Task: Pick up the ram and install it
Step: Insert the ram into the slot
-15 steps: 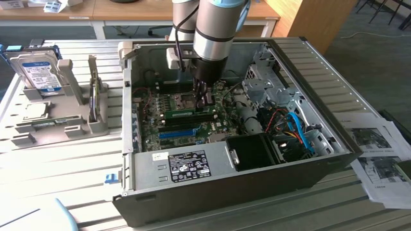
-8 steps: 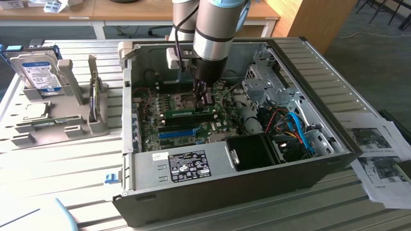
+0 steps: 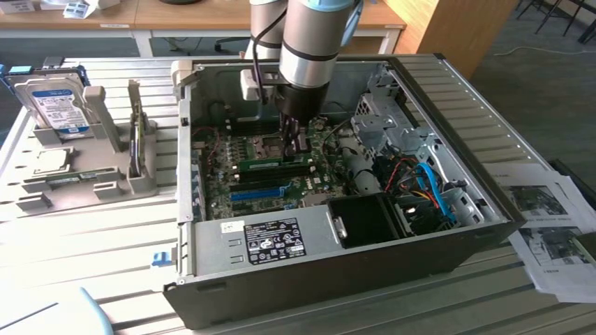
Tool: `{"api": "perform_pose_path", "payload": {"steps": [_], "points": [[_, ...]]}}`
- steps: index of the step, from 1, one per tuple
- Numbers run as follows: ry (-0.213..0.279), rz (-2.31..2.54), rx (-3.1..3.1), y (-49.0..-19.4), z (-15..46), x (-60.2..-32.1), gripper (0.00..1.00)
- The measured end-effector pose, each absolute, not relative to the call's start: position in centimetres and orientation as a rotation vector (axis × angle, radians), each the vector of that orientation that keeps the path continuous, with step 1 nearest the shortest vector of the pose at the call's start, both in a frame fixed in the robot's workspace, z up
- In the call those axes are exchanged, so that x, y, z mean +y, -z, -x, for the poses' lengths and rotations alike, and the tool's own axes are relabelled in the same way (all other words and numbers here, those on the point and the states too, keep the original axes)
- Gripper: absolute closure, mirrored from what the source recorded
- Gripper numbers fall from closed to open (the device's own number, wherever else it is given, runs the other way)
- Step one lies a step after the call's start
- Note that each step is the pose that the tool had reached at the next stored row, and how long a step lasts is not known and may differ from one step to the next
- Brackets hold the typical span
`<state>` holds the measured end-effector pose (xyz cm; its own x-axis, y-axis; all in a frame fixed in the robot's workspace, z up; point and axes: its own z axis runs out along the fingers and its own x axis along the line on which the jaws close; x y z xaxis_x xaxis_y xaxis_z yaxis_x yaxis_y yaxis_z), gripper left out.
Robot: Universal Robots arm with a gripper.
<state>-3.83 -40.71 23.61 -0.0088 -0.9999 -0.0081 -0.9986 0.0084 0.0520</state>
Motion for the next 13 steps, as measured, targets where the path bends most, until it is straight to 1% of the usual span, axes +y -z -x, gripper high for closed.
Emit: {"api": "perform_pose_path", "payload": {"steps": [13], "points": [[0.070, -2.197, -2.216, -23.61, 3.87, -40.71, 0.89]]}}
